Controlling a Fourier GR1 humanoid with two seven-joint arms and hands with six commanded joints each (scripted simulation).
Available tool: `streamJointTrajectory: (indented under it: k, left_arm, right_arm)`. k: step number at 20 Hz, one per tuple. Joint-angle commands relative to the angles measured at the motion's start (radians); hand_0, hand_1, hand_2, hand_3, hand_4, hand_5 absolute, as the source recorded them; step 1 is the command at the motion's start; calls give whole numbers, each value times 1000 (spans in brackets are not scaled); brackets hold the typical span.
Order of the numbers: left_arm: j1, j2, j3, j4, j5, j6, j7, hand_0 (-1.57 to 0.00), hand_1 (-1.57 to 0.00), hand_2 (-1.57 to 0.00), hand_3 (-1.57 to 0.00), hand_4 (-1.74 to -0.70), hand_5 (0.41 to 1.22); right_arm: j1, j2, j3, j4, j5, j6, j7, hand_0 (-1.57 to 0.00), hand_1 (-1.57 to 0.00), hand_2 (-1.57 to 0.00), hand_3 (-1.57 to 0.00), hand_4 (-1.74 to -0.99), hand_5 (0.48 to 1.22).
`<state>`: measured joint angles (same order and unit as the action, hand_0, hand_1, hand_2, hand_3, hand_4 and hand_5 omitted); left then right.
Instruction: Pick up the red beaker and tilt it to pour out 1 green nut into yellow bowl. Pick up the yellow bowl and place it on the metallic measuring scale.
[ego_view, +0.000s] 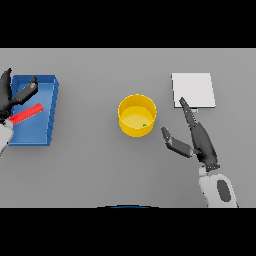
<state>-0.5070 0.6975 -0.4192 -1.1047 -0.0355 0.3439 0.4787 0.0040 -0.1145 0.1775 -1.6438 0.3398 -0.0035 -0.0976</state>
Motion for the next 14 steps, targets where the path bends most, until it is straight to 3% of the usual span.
streamJointTrajectory:
  k: [1, 5, 7, 14]
  left_arm:
    - [4, 2, -1, -8, 1, -1, -2, -52, -43, -44, -41, -756, 659]
    - [1, 3, -3, -22, 5, -4, -14, -21, -17, -17, -16, -740, 668]
    - [-10, -2, -6, -6, 3, -6, -6, -13, -10, -11, -10, -733, 677]
    - [-5, 17, -1, -7, 10, -19, -3, -2, -1, -1, -1, -743, 701]
  right_arm:
    - [-29, -41, 21, 14, 41, 28, 6, 1, 1, 1, 1, -1022, 674]
    - [-179, -192, 97, 57, 172, 147, 27, 1, 1, 1, 1, -1122, 674]
    - [-247, -230, 152, 76, 238, 196, 31, 1, 1, 1, 1, -1174, 674]
    - [-466, -328, 326, 212, 428, 313, -72, 1, 1, 1, 1, -1227, 698]
